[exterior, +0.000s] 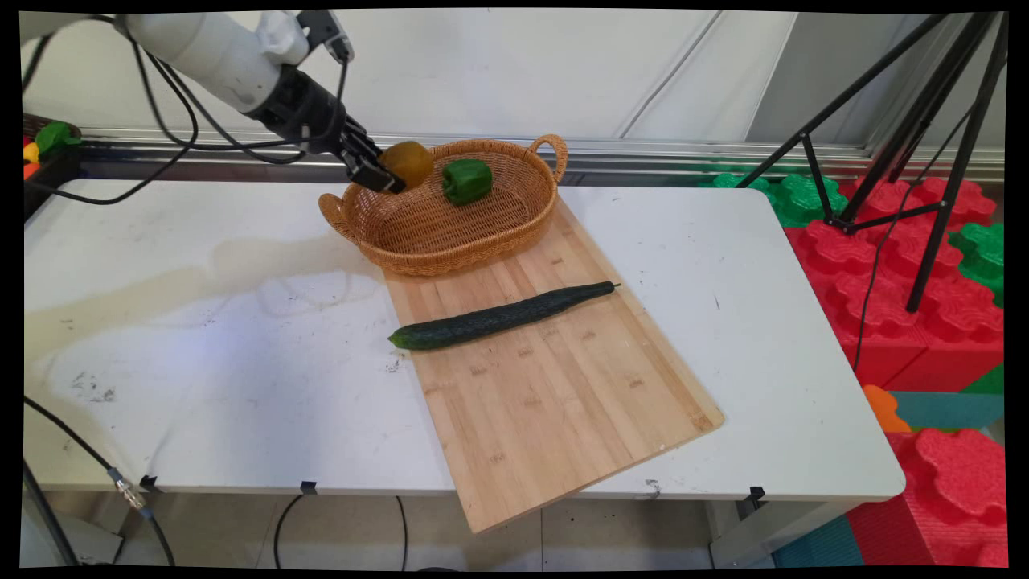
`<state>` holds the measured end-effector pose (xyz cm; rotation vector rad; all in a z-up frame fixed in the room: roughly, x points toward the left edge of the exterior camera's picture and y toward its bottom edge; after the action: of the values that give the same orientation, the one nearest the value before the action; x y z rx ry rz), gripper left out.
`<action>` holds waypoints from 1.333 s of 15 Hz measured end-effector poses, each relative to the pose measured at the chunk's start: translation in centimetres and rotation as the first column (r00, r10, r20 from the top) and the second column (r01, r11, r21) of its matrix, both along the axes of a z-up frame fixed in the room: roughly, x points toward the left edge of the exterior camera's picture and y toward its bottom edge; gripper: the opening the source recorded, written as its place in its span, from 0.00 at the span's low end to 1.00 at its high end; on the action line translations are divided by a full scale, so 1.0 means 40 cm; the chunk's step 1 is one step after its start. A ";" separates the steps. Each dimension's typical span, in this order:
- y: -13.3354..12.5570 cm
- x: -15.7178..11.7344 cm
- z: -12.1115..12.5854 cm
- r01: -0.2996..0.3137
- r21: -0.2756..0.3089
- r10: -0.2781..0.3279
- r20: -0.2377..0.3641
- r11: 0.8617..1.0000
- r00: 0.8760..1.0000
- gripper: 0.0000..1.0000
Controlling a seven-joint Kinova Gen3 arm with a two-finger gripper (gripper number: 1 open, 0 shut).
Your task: Place the picked object on the cutting board
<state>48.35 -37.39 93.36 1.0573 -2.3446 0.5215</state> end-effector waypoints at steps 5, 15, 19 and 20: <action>0.063 -0.029 0.047 0.085 0.024 -0.083 -0.051 0.996 0.995 0.00; 0.183 -0.166 0.038 0.256 0.084 -0.243 -0.137 0.963 0.960 0.00; 0.210 -0.219 -0.004 0.275 0.114 -0.257 -0.149 0.955 0.955 0.00; 0.214 -0.229 -0.015 0.278 0.122 -0.260 -0.148 0.953 0.954 0.00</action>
<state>39.18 -28.83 92.77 0.7855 -2.3844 0.1797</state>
